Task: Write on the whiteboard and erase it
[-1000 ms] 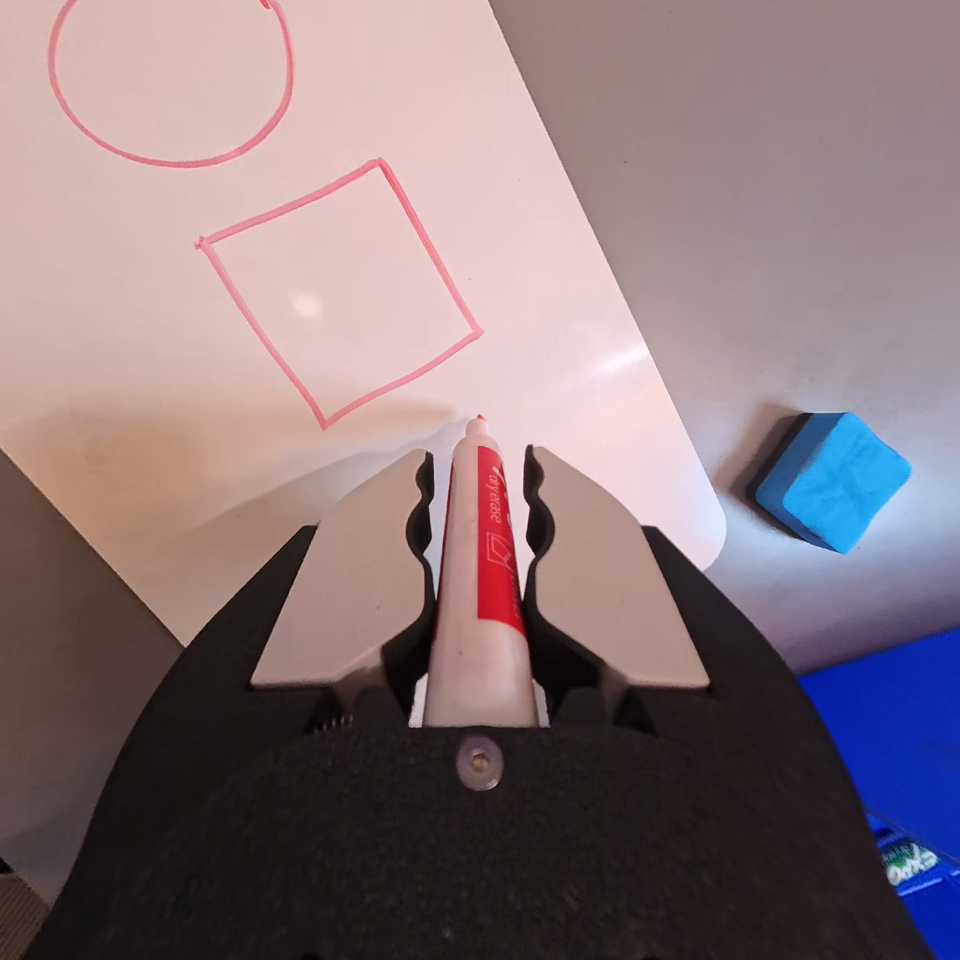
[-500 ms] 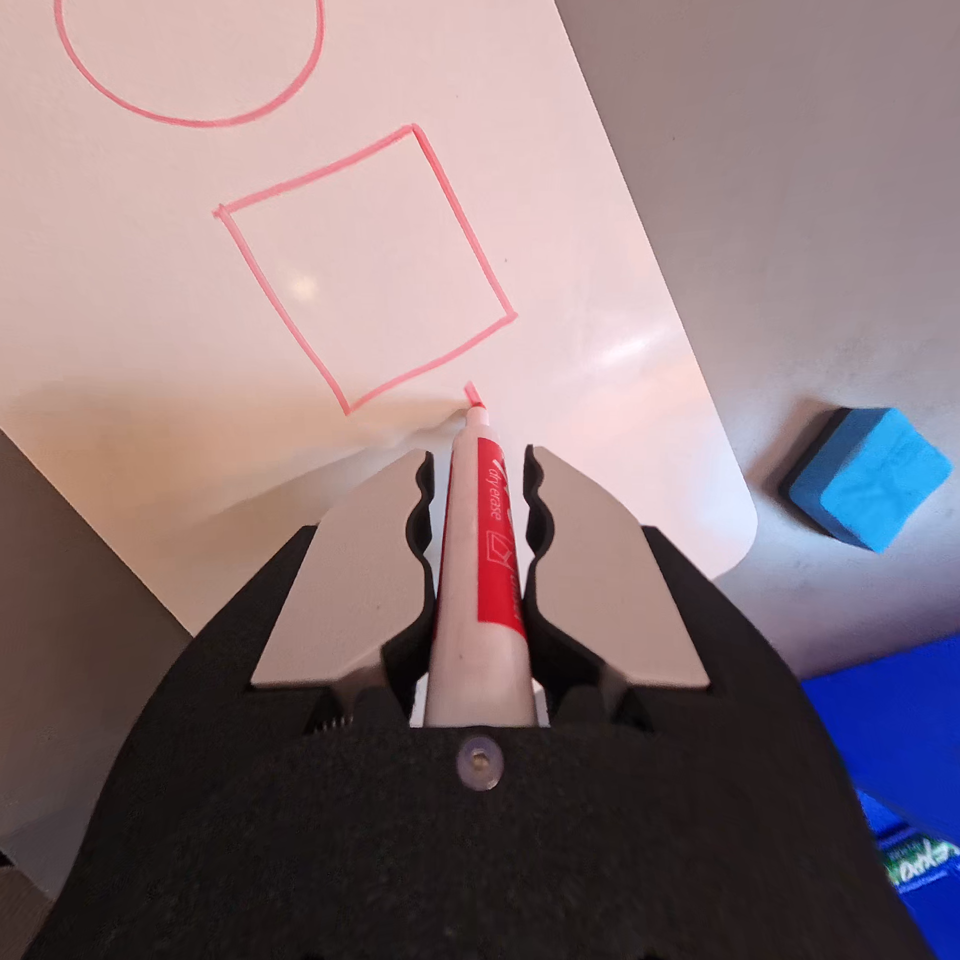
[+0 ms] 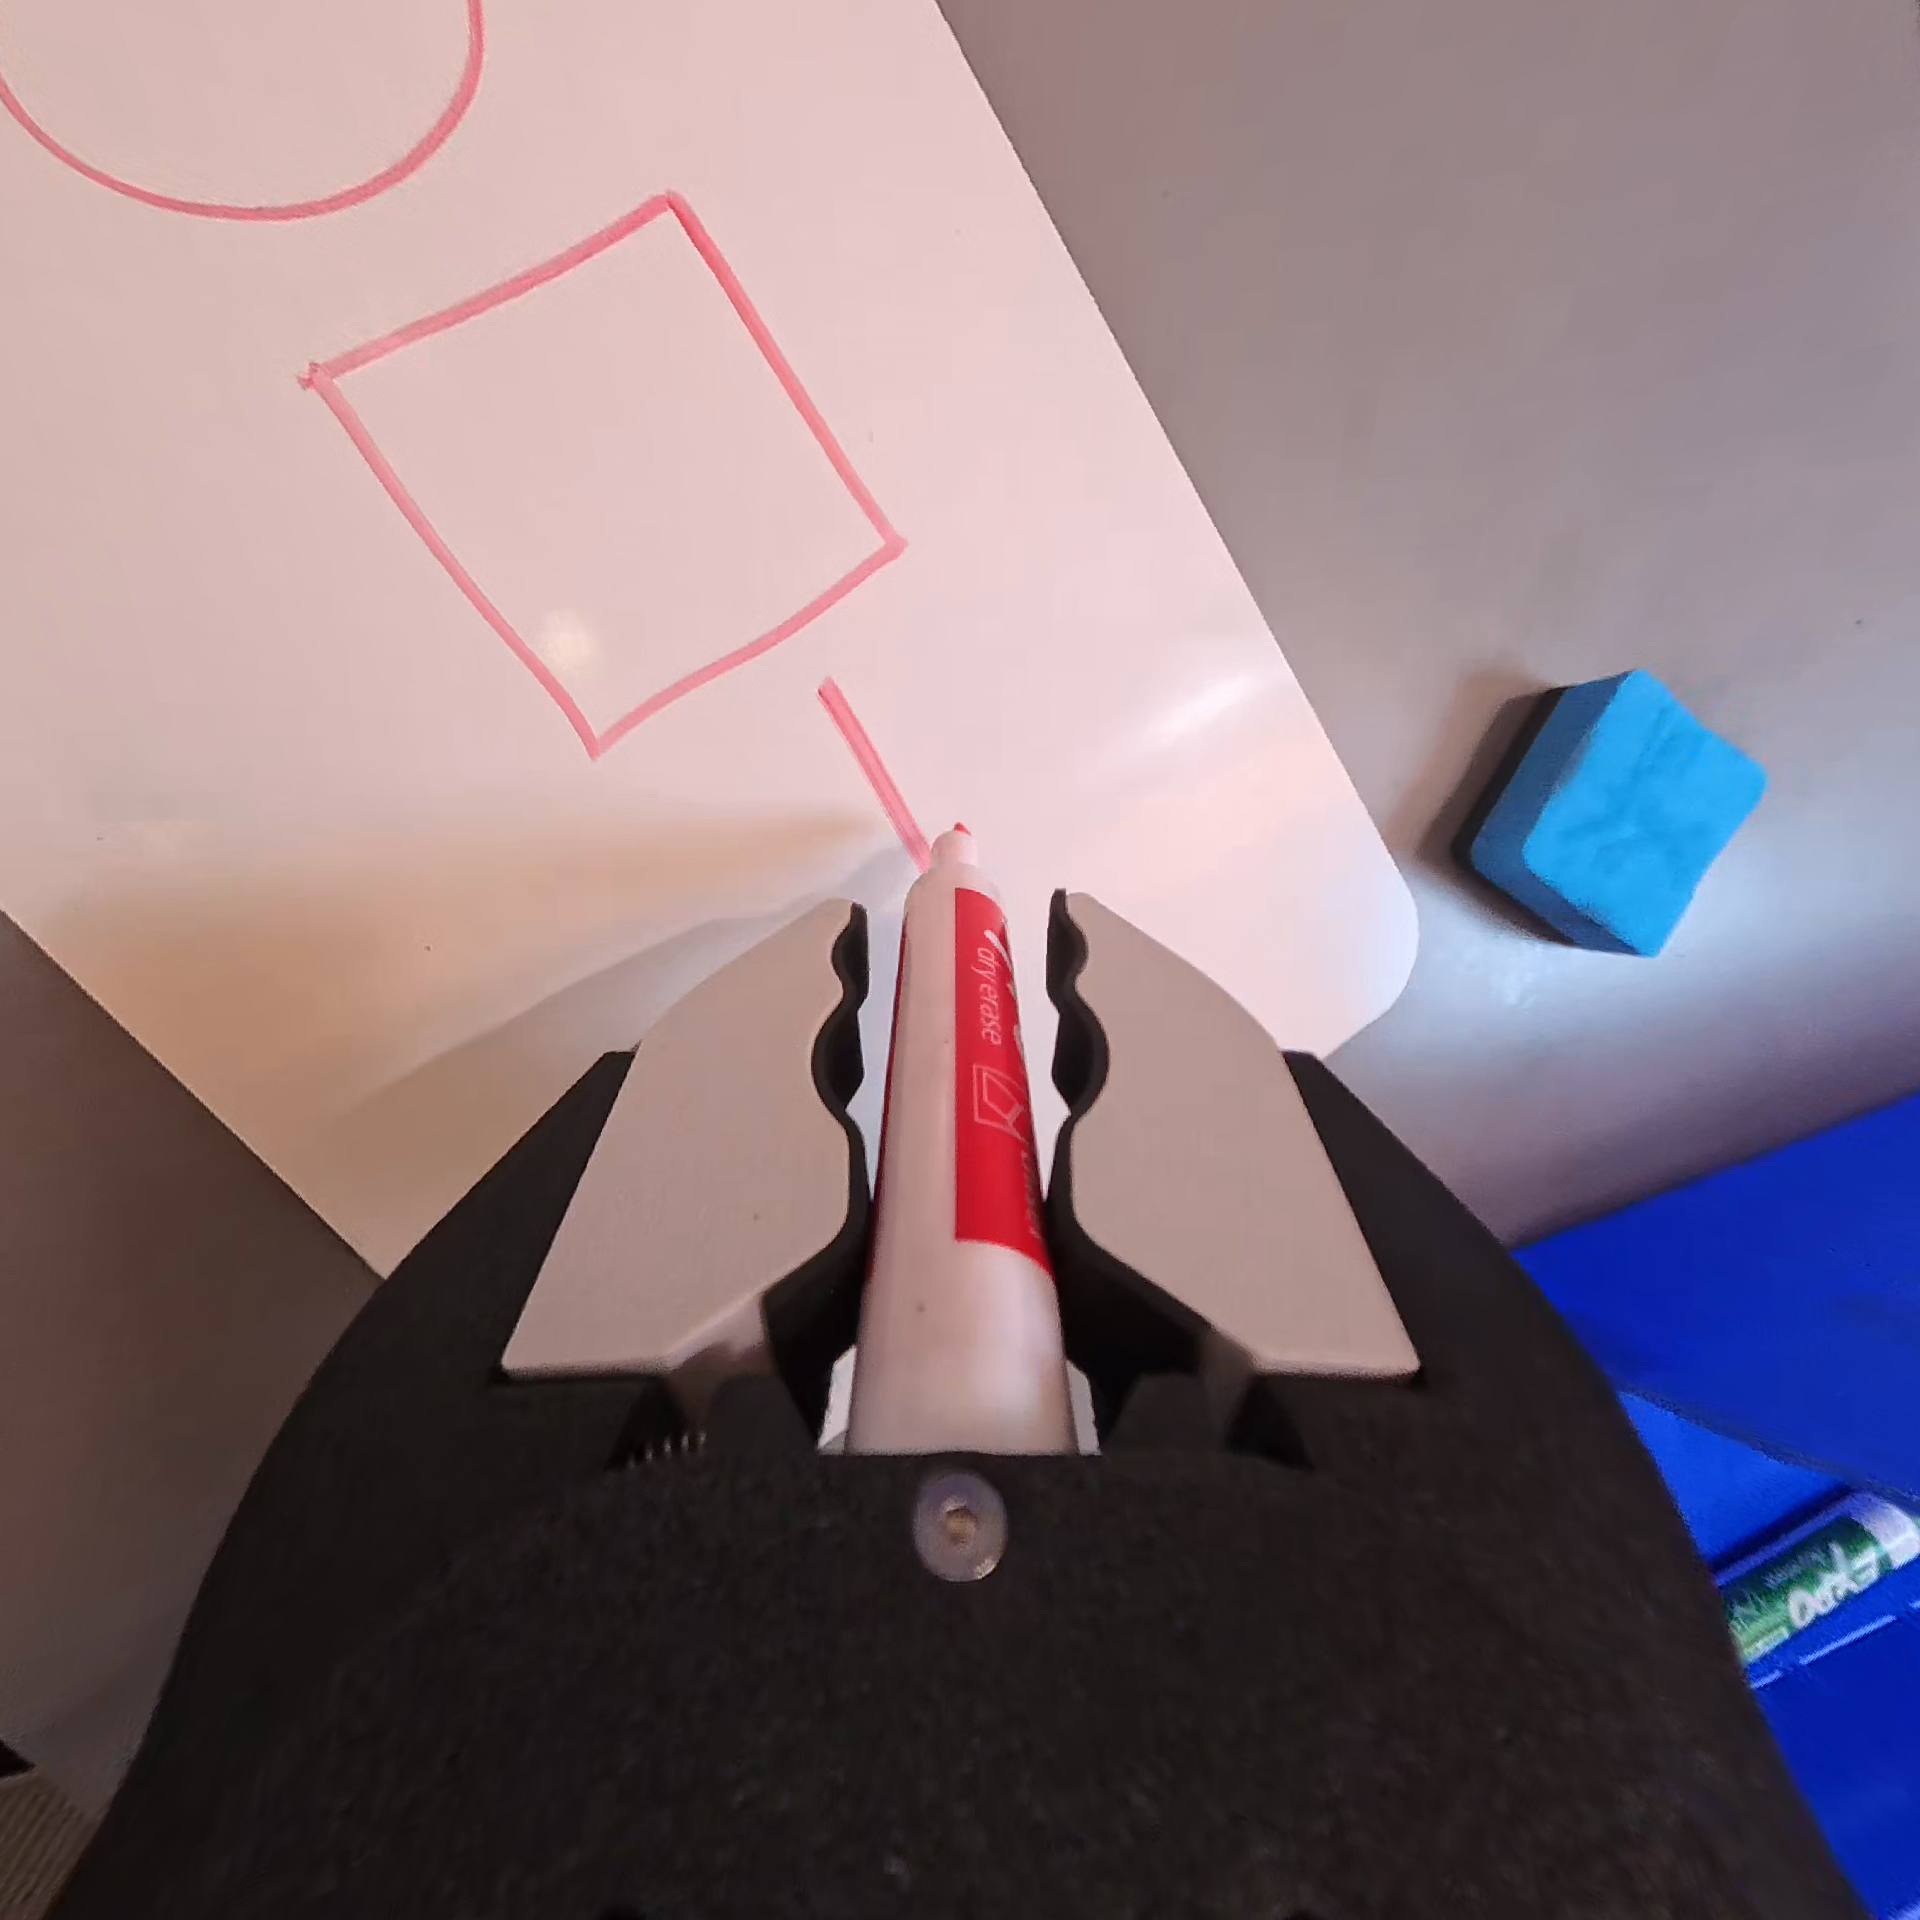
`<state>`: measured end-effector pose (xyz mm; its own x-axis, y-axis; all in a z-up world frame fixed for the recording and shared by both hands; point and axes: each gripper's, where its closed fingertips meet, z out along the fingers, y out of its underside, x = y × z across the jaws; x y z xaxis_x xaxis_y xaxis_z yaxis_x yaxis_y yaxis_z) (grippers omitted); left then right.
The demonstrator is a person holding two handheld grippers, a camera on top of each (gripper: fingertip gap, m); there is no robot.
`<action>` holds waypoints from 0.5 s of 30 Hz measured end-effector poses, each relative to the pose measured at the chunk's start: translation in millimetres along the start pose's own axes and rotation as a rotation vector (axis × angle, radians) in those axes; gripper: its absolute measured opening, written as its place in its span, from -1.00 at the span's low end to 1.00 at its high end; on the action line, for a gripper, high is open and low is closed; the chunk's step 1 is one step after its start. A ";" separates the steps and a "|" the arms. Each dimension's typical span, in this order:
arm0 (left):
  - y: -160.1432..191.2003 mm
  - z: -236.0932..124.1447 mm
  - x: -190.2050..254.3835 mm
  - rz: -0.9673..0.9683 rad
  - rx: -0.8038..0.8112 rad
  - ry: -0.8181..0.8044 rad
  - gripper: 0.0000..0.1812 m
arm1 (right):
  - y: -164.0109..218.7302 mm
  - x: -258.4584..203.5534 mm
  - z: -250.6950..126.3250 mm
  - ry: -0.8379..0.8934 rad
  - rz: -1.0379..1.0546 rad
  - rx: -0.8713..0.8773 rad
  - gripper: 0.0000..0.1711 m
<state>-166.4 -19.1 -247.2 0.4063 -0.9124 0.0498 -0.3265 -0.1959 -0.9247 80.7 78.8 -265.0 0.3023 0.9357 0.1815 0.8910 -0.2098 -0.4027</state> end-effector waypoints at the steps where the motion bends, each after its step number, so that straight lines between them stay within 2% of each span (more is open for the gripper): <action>1: 0.0 0.1 0.1 0.001 -0.001 0.000 -0.82 | -1.6 -0.4 1.3 -0.001 -0.004 -0.001 -0.61; 15: -0.6 -0.4 1.0 -0.002 0.005 0.008 -0.82 | 2.7 0.0 12.8 -0.004 -0.010 -0.042 -0.61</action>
<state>-166.1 -20.0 -246.5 0.4002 -0.9148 0.0542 -0.3217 -0.1956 -0.9264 78.8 81.8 -277.5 0.2920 0.9389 0.1821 0.9075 -0.2119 -0.3626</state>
